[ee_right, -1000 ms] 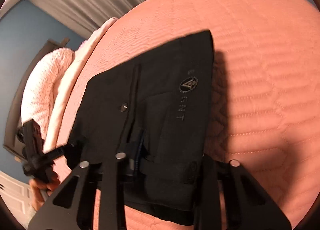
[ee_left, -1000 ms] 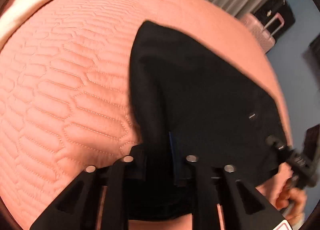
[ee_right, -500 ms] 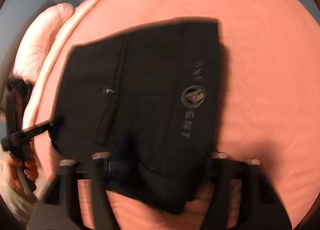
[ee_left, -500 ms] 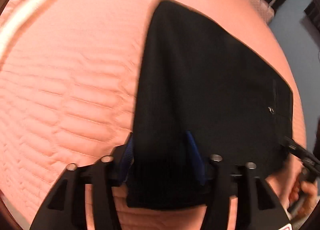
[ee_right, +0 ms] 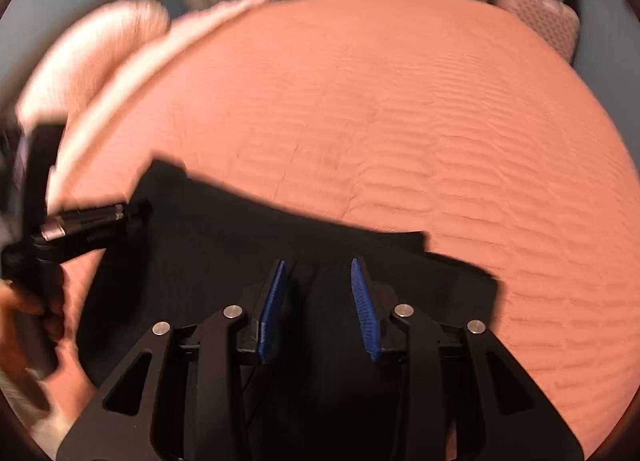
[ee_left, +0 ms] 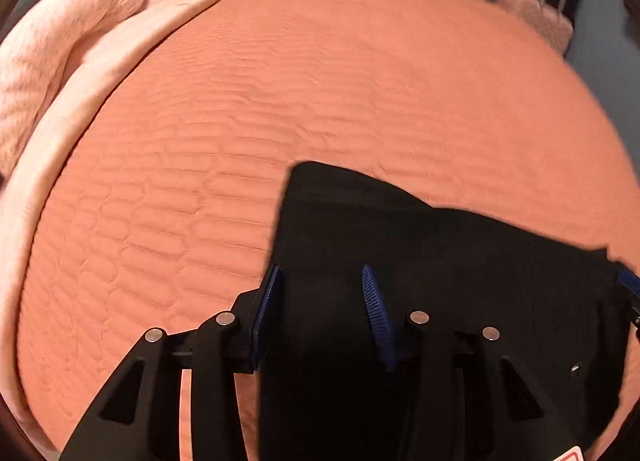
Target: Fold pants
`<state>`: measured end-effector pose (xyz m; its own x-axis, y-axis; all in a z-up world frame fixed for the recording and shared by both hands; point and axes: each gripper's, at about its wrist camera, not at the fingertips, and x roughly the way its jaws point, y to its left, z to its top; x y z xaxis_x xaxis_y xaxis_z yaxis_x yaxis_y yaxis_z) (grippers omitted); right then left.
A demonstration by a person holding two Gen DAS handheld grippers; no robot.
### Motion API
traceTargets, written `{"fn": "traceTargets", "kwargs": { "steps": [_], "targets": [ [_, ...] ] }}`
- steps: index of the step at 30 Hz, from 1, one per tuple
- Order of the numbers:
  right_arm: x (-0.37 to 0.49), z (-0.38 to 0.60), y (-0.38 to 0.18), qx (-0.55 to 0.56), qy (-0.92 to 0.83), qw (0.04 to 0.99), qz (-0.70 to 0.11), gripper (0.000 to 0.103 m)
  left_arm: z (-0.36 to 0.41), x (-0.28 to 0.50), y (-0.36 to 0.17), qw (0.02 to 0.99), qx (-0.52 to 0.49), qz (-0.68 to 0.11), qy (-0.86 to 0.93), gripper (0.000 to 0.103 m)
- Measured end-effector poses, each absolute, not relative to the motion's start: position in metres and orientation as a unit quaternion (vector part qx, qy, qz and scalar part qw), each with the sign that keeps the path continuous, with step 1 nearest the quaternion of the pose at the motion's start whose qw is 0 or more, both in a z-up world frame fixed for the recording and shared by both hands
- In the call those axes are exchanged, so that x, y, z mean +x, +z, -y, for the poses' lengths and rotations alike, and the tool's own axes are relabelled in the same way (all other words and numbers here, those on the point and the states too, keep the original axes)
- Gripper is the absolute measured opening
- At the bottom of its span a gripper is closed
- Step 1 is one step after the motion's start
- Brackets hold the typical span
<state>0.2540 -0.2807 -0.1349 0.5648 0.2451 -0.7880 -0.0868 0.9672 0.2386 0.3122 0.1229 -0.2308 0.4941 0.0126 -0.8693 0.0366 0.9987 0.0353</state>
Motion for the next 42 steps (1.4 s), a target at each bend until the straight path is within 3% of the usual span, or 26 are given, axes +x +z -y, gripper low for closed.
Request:
{"fn": "traceTargets", "kwargs": {
  "steps": [1, 2, 3, 5, 6, 7, 8, 9, 10, 12, 15, 17, 18, 21, 24, 27, 33, 34, 35, 37, 38, 42],
  "targets": [
    [0.249, 0.293, -0.131, 0.095, 0.079, 0.884, -0.451, 0.049, -0.131, 0.311, -0.228, 0.864, 0.027, -0.502, -0.003, 0.042],
    [0.243, 0.314, -0.134, 0.108, 0.057, 0.885, -0.449, 0.075, -0.140, 0.306, -0.229, 0.865, 0.025, -0.501, -0.008, 0.042],
    [0.243, 0.324, -0.140, 0.116, 0.055, 0.882, -0.454, 0.078, -0.145, 0.307, -0.231, 0.863, 0.022, -0.505, -0.009, 0.046],
    [0.249, 0.335, -0.161, 0.138, 0.068, 0.859, -0.488, 0.071, -0.158, 0.317, -0.245, 0.859, 0.008, -0.512, -0.008, 0.059],
    [0.252, 0.337, -0.172, 0.162, 0.082, 0.847, -0.499, 0.060, -0.162, 0.319, -0.246, 0.861, 0.000, -0.509, -0.008, 0.064],
    [0.252, 0.338, -0.179, 0.185, 0.092, 0.837, -0.507, 0.044, -0.162, 0.325, -0.246, 0.860, -0.005, -0.510, -0.009, 0.061],
    [0.251, 0.337, -0.176, 0.190, 0.091, 0.838, -0.503, 0.039, -0.163, 0.325, -0.249, 0.858, -0.009, -0.513, -0.018, 0.055],
    [0.251, 0.334, -0.165, 0.186, 0.100, 0.840, -0.499, 0.029, -0.162, 0.329, -0.248, 0.856, -0.019, -0.514, -0.041, 0.018],
    [0.253, 0.333, -0.153, 0.181, 0.100, 0.844, -0.494, 0.015, -0.161, 0.329, -0.246, 0.854, -0.026, -0.517, -0.050, 0.010],
    [0.248, 0.322, -0.111, 0.146, 0.113, 0.876, -0.446, 0.014, -0.157, 0.324, -0.223, 0.872, 0.000, -0.488, -0.029, 0.002],
    [0.255, 0.315, -0.107, 0.097, 0.103, 0.892, -0.430, 0.016, -0.165, 0.326, -0.227, 0.872, 0.007, -0.489, -0.003, 0.000],
    [0.272, 0.325, -0.159, 0.050, 0.047, 0.853, -0.517, 0.046, -0.170, 0.335, -0.257, 0.854, 0.069, -0.510, 0.078, 0.000],
    [0.261, 0.343, -0.156, 0.105, 0.040, 0.858, -0.501, 0.047, -0.178, 0.334, -0.265, 0.849, 0.063, -0.519, 0.079, 0.001],
    [0.220, 0.362, -0.114, 0.134, 0.009, 0.886, -0.444, 0.050, -0.193, 0.307, -0.220, 0.871, 0.008, -0.487, 0.058, 0.010],
    [0.184, 0.351, -0.093, 0.131, 0.047, 0.894, -0.427, 0.049, -0.184, 0.265, -0.186, 0.881, -0.025, -0.473, 0.001, 0.049],
    [0.169, 0.338, -0.111, 0.116, 0.031, 0.880, -0.460, 0.048, -0.162, 0.213, -0.192, 0.868, -0.025, -0.493, -0.052, 0.051],
    [0.132, 0.351, -0.160, 0.247, 0.084, 0.821, -0.508, 0.054, -0.155, 0.143, -0.252, 0.844, -0.081, -0.526, -0.067, 0.064],
    [0.131, 0.348, -0.162, 0.260, 0.099, 0.815, -0.508, 0.052, -0.159, 0.144, -0.256, 0.846, -0.096, -0.519, -0.069, 0.063],
    [0.134, 0.340, -0.167, 0.253, 0.102, 0.813, -0.515, 0.042, -0.159, 0.148, -0.257, 0.847, -0.103, -0.517, -0.072, 0.060],
    [0.136, 0.327, -0.164, 0.235, 0.091, 0.817, -0.519, 0.038, -0.156, 0.162, -0.253, 0.848, -0.095, -0.516, -0.079, 0.024],
    [0.135, 0.322, -0.157, 0.237, 0.084, 0.818, -0.517, 0.035, -0.154, 0.175, -0.246, 0.852, -0.079, -0.512, -0.073, 0.016],
    [0.115, 0.296, -0.143, 0.212, 0.112, 0.833, -0.499, 0.030, -0.175, 0.214, -0.234, 0.866, -0.055, -0.494, -0.052, 0.015]
  ]
}}
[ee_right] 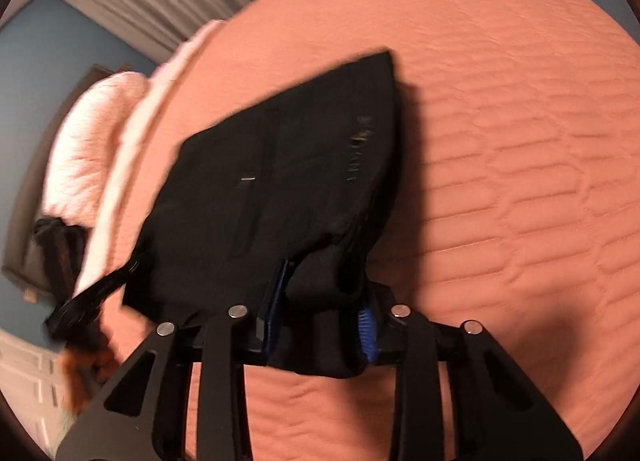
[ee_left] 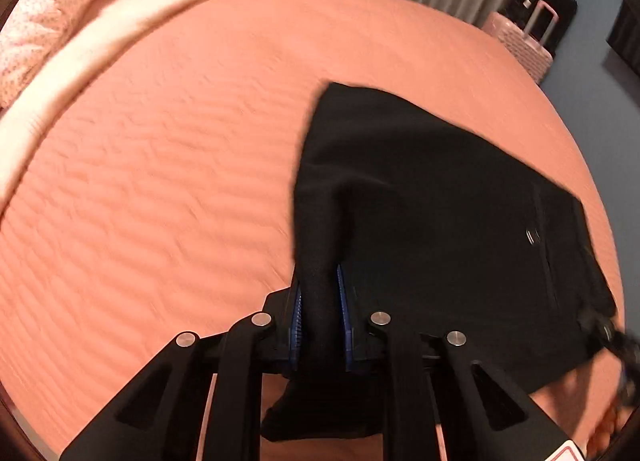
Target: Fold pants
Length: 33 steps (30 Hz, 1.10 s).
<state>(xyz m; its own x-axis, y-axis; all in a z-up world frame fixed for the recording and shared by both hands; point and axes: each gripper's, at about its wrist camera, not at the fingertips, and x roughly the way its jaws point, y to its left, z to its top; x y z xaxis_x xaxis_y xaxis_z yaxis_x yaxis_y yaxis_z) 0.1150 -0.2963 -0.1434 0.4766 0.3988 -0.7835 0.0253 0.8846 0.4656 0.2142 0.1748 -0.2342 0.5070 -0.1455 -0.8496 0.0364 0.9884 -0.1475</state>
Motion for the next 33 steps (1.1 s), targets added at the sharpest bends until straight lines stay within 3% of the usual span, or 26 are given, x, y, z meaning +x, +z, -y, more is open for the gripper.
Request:
{"fn": "traceTargets", "kwargs": {
  "steps": [1, 2, 3, 5, 6, 8, 9, 10, 12, 15, 16, 18, 19, 20, 22, 25, 30, 31, 32, 33],
  "targets": [
    [0.114, 0.294, -0.152, 0.185, 0.104, 0.836, -0.506, 0.038, -0.180, 0.218, -0.244, 0.857, -0.061, -0.509, -0.053, 0.023],
    [0.110, 0.295, -0.165, 0.157, 0.091, 0.838, -0.515, 0.056, -0.181, 0.215, -0.252, 0.855, -0.051, -0.512, -0.058, 0.027],
    [0.108, 0.302, -0.165, 0.174, 0.095, 0.837, -0.509, 0.058, -0.180, 0.207, -0.247, 0.861, -0.032, -0.504, -0.057, 0.035],
    [0.105, 0.323, -0.151, 0.213, 0.071, 0.831, -0.509, 0.071, -0.179, 0.186, -0.221, 0.872, 0.009, -0.486, -0.051, 0.035],
    [0.104, 0.330, -0.140, 0.213, 0.058, 0.839, -0.497, 0.070, -0.184, 0.178, -0.208, 0.881, 0.017, -0.471, -0.047, 0.035],
    [0.106, 0.337, -0.123, 0.192, 0.048, 0.856, -0.478, 0.071, -0.185, 0.170, -0.178, 0.901, 0.045, -0.430, -0.040, 0.052],
    [0.115, 0.338, -0.128, 0.187, 0.052, 0.850, -0.490, 0.071, -0.182, 0.174, -0.171, 0.905, 0.061, -0.419, -0.035, 0.067],
    [0.127, 0.341, -0.142, 0.200, 0.059, 0.834, -0.511, 0.071, -0.180, 0.183, -0.169, 0.908, 0.068, -0.412, -0.035, 0.071],
    [0.142, 0.346, -0.166, 0.268, 0.095, 0.802, -0.526, 0.071, -0.183, 0.216, -0.193, 0.880, 0.025, -0.468, -0.074, 0.071],
    [0.158, 0.337, -0.173, 0.280, 0.130, 0.806, -0.506, 0.072, -0.193, 0.241, -0.240, 0.825, -0.076, -0.545, -0.128, 0.066],
    [0.162, 0.333, -0.177, 0.277, 0.135, 0.804, -0.508, 0.071, -0.193, 0.242, -0.254, 0.815, -0.102, -0.549, -0.152, 0.068],
    [0.168, 0.326, -0.178, 0.257, 0.134, 0.812, -0.506, 0.062, -0.185, 0.235, -0.257, 0.830, -0.087, -0.531, -0.146, 0.068],
    [0.170, 0.324, -0.175, 0.247, 0.132, 0.816, -0.506, 0.055, -0.182, 0.234, -0.255, 0.833, -0.079, -0.528, -0.144, 0.063],
    [0.170, 0.325, -0.171, 0.254, 0.138, 0.814, -0.504, 0.039, -0.180, 0.235, -0.254, 0.835, -0.079, -0.527, -0.140, 0.057],
    [0.175, 0.325, -0.160, 0.248, 0.141, 0.817, -0.501, 0.024, -0.171, 0.241, -0.245, 0.835, -0.100, -0.521, -0.148, 0.016],
    [0.180, 0.297, -0.116, 0.186, 0.144, 0.849, -0.473, 0.021, -0.161, 0.241, -0.218, 0.852, -0.087, -0.497, -0.142, 0.009],
    [0.178, 0.310, -0.060, 0.164, 0.153, 0.867, -0.446, 0.021, -0.159, 0.224, -0.167, 0.869, -0.098, -0.457, -0.161, 0.011],
    [0.181, 0.321, -0.064, 0.174, 0.150, 0.859, -0.458, 0.025, -0.158, 0.224, -0.174, 0.862, -0.097, -0.475, -0.148, 0.019],
    [0.183, 0.335, -0.081, 0.164, 0.136, 0.848, -0.485, 0.049, -0.156, 0.225, -0.189, 0.855, -0.085, -0.493, -0.133, 0.026],
    [0.189, 0.342, -0.101, 0.134, 0.098, 0.847, -0.506, 0.062, -0.161, 0.222, -0.205, 0.853, -0.068, -0.506, -0.107, 0.043]
  ]
}}
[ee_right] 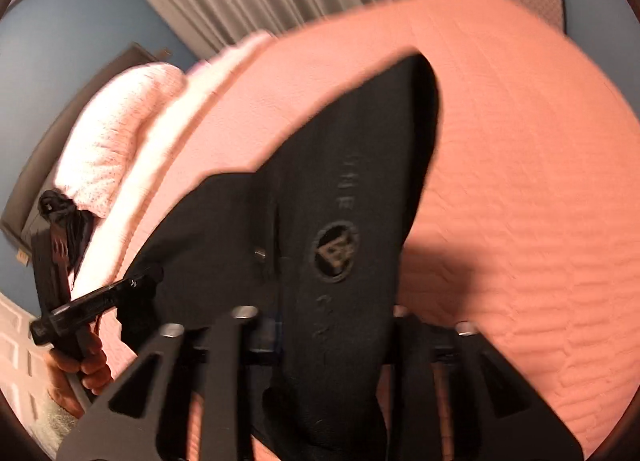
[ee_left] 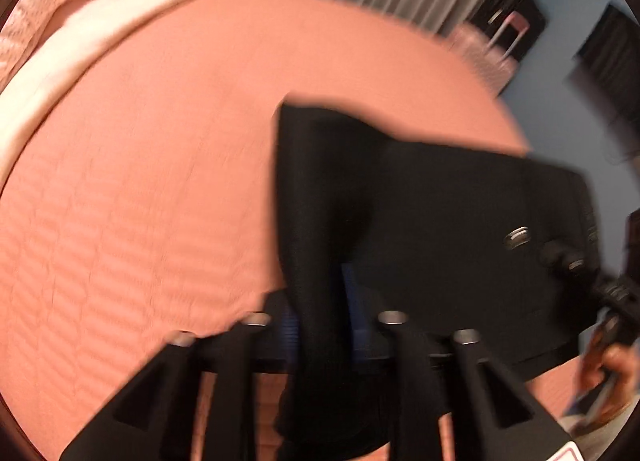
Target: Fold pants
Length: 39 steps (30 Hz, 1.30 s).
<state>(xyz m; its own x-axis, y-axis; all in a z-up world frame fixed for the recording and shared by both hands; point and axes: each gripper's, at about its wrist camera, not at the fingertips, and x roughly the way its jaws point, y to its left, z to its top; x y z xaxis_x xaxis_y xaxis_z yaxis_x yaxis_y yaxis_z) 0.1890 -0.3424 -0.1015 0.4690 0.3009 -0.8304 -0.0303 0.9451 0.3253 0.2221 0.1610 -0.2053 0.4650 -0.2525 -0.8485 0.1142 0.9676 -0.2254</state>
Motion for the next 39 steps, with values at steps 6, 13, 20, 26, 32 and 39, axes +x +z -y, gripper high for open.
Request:
{"fn": "traceTargets", "kwargs": {
  "steps": [6, 13, 20, 26, 32, 39],
  "targets": [
    [0.128, 0.395, -0.097, 0.166, 0.010, 0.865, -0.474, 0.040, -0.198, 0.201, -0.202, 0.867, -0.057, -0.496, -0.004, 0.037],
    [0.227, 0.313, -0.089, 0.082, 0.103, 0.879, -0.458, 0.018, -0.078, 0.290, -0.176, 0.877, 0.008, -0.470, -0.099, 0.047],
    [0.209, 0.358, -0.094, 0.163, 0.095, 0.879, -0.439, 0.004, -0.077, 0.301, -0.184, 0.896, 0.026, -0.440, -0.060, 0.037],
    [0.167, 0.373, -0.127, 0.131, 0.027, 0.866, -0.482, 0.005, -0.087, 0.295, -0.220, 0.870, 0.060, -0.490, -0.003, 0.039],
    [0.113, 0.334, -0.160, 0.054, 0.064, 0.857, -0.508, 0.002, -0.066, 0.218, -0.190, 0.883, 0.083, -0.463, -0.007, 0.062],
    [0.061, 0.342, -0.071, 0.109, 0.020, 0.884, -0.454, 0.009, -0.089, 0.156, -0.170, 0.867, 0.049, -0.495, 0.019, 0.060]
  ]
}}
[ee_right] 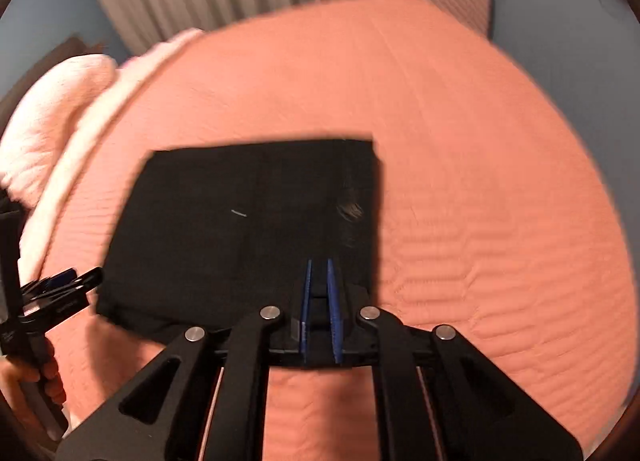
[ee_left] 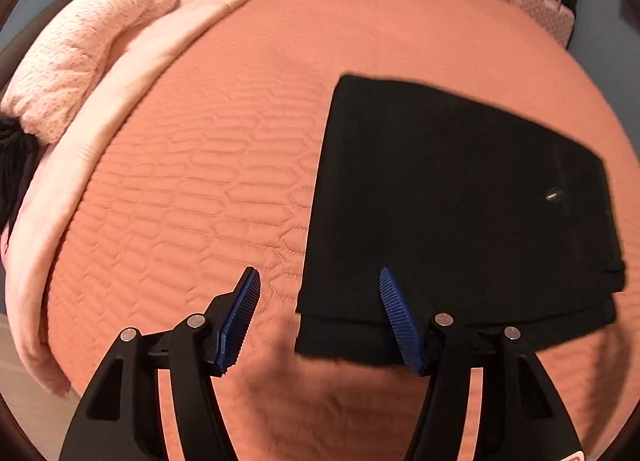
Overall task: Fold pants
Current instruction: 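Release the trousers and hold both grippers open above them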
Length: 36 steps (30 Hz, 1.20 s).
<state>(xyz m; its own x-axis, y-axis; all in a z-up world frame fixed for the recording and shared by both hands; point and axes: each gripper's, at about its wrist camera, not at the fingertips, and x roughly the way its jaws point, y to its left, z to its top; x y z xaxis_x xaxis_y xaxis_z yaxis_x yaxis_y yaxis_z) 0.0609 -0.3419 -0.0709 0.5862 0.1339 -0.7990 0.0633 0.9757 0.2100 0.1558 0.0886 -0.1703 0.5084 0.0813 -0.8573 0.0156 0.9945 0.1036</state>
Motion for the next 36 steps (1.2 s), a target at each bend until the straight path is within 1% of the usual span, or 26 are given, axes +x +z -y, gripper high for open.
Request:
{"fn": "traceTargets", "kwargs": {
  "steps": [3, 4, 6, 7, 8, 10, 12, 15, 18, 20, 21, 23, 24, 25, 30, 36],
  "targets": [
    [0.058, 0.324, -0.041, 0.111, 0.025, 0.892, -0.437, 0.009, -0.075, 0.136, -0.140, 0.878, 0.052, -0.476, -0.001, 0.061],
    [0.039, 0.324, -0.032, 0.102, 0.023, 0.897, -0.429, 0.009, -0.069, 0.129, -0.131, 0.882, 0.055, -0.468, -0.004, 0.061],
    [0.034, 0.314, -0.021, 0.086, 0.017, 0.903, -0.420, 0.011, -0.059, 0.119, -0.110, 0.890, 0.063, -0.451, -0.008, 0.061],
    [0.030, 0.322, -0.022, 0.085, 0.015, 0.905, -0.416, 0.021, -0.056, 0.115, -0.105, 0.893, 0.065, -0.445, -0.010, 0.061],
    [0.022, 0.330, -0.017, 0.085, 0.013, 0.908, -0.410, 0.040, -0.052, 0.112, -0.100, 0.895, 0.066, -0.442, -0.018, 0.061],
    [0.011, 0.329, 0.001, 0.079, 0.001, 0.917, -0.391, 0.065, -0.057, 0.103, -0.091, 0.897, 0.064, -0.436, -0.026, 0.061],
    [-0.002, 0.319, 0.017, 0.051, -0.010, 0.927, -0.373, 0.067, -0.062, 0.099, -0.088, 0.899, 0.063, -0.431, -0.036, 0.061],
    [-0.013, 0.316, 0.030, 0.051, -0.018, 0.930, -0.362, 0.070, -0.056, 0.086, -0.081, 0.902, 0.068, -0.424, -0.043, 0.062],
    [-0.019, 0.313, 0.035, 0.051, -0.026, 0.932, -0.357, 0.076, -0.053, 0.080, -0.080, 0.906, 0.069, -0.416, -0.045, 0.072],
    [-0.022, 0.310, 0.035, 0.047, -0.035, 0.933, -0.355, 0.087, -0.053, 0.076, -0.078, 0.907, 0.072, -0.413, -0.044, 0.072],
    [-0.023, 0.308, 0.035, 0.047, -0.036, 0.933, -0.354, 0.088, -0.052, 0.074, -0.076, 0.907, 0.073, -0.412, -0.043, 0.073],
    [-0.026, 0.303, 0.035, 0.047, -0.039, 0.934, -0.353, 0.094, -0.052, 0.073, -0.075, 0.908, 0.074, -0.409, -0.045, 0.077],
    [-0.026, 0.302, 0.035, 0.046, -0.039, 0.934, -0.352, 0.094, -0.052, 0.071, -0.073, 0.910, 0.076, -0.405, -0.046, 0.083],
    [-0.027, 0.299, 0.037, 0.046, -0.041, 0.934, -0.352, 0.094, -0.051, 0.069, -0.072, 0.912, 0.080, -0.400, -0.043, 0.086],
    [-0.023, 0.298, 0.039, 0.045, -0.045, 0.935, -0.350, 0.094, -0.043, 0.065, -0.070, 0.915, 0.123, -0.383, -0.019, 0.086],
    [-0.020, 0.296, 0.038, 0.038, -0.047, 0.935, -0.351, 0.094, -0.044, 0.069, -0.072, 0.912, 0.125, -0.391, -0.009, 0.086]
  ]
}}
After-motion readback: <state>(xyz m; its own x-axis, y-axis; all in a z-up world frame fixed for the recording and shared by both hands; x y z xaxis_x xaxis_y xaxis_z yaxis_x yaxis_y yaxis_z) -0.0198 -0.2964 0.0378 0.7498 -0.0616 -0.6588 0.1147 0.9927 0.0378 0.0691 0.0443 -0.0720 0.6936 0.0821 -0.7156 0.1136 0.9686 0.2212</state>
